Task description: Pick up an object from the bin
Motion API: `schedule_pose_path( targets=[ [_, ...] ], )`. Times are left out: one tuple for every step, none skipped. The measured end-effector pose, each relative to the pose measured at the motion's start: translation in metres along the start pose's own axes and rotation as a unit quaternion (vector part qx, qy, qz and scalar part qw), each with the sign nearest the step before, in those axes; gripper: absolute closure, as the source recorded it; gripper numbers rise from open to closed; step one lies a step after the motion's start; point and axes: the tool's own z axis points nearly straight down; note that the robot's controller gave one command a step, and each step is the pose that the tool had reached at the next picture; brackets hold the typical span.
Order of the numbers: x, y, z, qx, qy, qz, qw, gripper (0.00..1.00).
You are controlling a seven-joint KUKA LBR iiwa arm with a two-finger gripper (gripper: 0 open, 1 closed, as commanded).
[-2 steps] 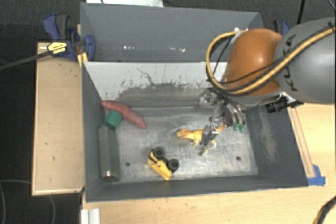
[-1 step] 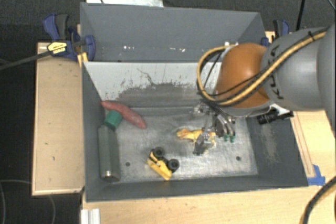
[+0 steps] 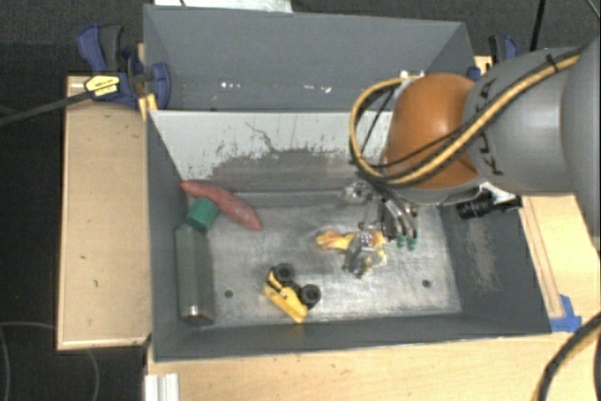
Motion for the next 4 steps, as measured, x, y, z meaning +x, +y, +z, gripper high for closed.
schedule_pose_path(
  targets=[
    [0.0074,0.0043,0.0381,0.001,0.0013,0.098,0.9952,0.00],
    [0.0020,0.0045,0.0468,-0.002,-0.0076,0.063,0.9980,1.00],
    [0.0021,0.0042,0.0456,-0.002,-0.0077,0.058,0.9983,1.00],
    [0.0031,0.0040,0.0412,-0.002,-0.0050,0.056,0.9984,1.00]
  ],
)
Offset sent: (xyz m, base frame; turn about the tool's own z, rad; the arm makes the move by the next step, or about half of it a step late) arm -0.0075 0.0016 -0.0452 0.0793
